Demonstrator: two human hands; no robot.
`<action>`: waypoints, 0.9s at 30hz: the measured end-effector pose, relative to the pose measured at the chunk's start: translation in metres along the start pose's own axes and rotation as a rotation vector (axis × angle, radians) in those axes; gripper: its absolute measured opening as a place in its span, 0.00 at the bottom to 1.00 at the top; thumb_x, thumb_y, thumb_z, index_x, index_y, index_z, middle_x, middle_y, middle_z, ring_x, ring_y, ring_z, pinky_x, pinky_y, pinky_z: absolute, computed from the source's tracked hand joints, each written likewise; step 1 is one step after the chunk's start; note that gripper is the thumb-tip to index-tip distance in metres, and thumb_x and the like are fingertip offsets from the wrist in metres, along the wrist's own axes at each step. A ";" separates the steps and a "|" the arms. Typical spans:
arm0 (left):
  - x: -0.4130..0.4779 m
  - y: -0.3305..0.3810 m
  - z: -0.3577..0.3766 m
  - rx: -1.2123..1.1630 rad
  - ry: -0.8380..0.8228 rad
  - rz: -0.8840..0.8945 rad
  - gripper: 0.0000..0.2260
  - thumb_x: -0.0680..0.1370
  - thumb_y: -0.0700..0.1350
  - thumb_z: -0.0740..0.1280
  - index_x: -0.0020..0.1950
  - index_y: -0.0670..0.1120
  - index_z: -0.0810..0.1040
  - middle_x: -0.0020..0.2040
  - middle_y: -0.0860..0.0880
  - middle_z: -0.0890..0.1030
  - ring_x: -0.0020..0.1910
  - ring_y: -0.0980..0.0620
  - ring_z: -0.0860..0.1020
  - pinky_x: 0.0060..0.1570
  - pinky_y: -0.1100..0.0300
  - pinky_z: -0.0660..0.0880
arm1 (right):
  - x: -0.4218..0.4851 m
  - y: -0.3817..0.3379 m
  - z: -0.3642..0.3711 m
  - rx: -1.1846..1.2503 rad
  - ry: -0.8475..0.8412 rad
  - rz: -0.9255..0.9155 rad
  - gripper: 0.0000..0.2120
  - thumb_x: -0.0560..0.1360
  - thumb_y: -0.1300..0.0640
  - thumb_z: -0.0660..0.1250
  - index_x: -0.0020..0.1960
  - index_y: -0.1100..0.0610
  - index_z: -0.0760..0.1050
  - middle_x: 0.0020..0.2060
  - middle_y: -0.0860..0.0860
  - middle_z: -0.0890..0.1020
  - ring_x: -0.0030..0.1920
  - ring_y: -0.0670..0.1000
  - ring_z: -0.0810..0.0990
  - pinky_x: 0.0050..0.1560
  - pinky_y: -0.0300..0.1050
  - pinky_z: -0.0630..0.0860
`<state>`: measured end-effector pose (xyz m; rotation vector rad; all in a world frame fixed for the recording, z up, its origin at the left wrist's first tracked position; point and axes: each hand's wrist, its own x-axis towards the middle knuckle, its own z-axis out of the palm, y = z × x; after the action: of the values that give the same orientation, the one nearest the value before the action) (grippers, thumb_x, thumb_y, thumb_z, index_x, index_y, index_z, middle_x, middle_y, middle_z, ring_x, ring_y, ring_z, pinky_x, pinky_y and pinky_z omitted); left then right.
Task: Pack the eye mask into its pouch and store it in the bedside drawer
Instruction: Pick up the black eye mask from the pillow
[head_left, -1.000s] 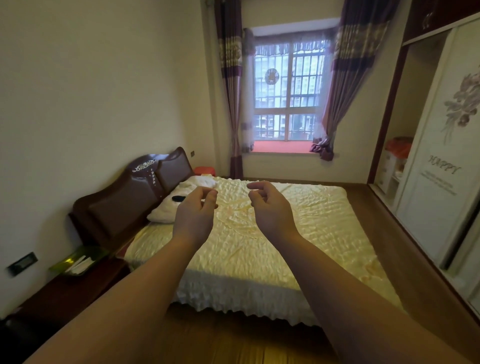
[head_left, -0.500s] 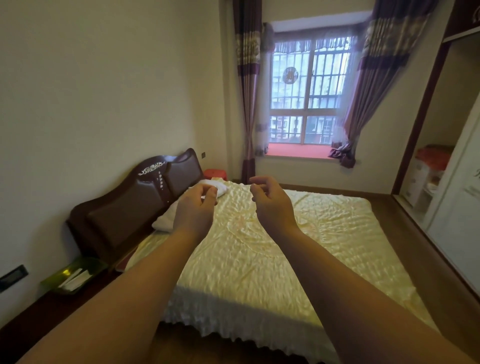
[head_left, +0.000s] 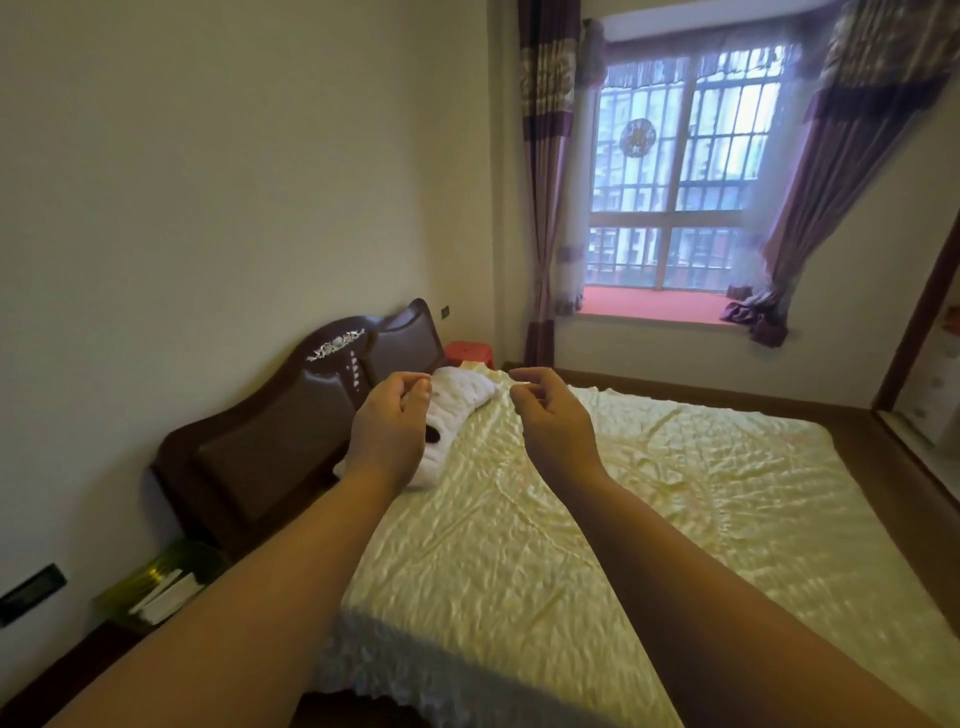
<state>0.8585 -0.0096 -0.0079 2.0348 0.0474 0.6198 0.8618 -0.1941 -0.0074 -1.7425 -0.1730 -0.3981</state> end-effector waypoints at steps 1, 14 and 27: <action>0.013 -0.005 0.003 0.008 0.013 -0.002 0.15 0.81 0.55 0.58 0.59 0.52 0.79 0.56 0.48 0.83 0.56 0.47 0.80 0.56 0.47 0.76 | 0.017 0.004 0.007 0.001 -0.003 -0.007 0.08 0.79 0.51 0.63 0.56 0.44 0.77 0.47 0.45 0.83 0.45 0.42 0.80 0.40 0.38 0.71; 0.179 -0.056 0.028 0.110 0.183 -0.036 0.10 0.81 0.54 0.57 0.55 0.56 0.77 0.52 0.51 0.82 0.51 0.51 0.80 0.54 0.47 0.78 | 0.211 0.041 0.113 -0.010 -0.174 -0.173 0.12 0.79 0.59 0.63 0.59 0.48 0.77 0.48 0.45 0.81 0.49 0.40 0.78 0.41 0.32 0.69; 0.343 -0.207 0.008 0.138 0.150 -0.025 0.06 0.82 0.52 0.60 0.54 0.57 0.75 0.48 0.58 0.79 0.48 0.62 0.77 0.45 0.60 0.73 | 0.326 0.108 0.299 -0.071 -0.180 -0.125 0.11 0.80 0.55 0.61 0.59 0.46 0.77 0.47 0.41 0.80 0.44 0.37 0.77 0.37 0.32 0.69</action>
<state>1.2048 0.1895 -0.0413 2.1129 0.2086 0.7705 1.2511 0.0406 -0.0389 -1.8430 -0.4031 -0.3409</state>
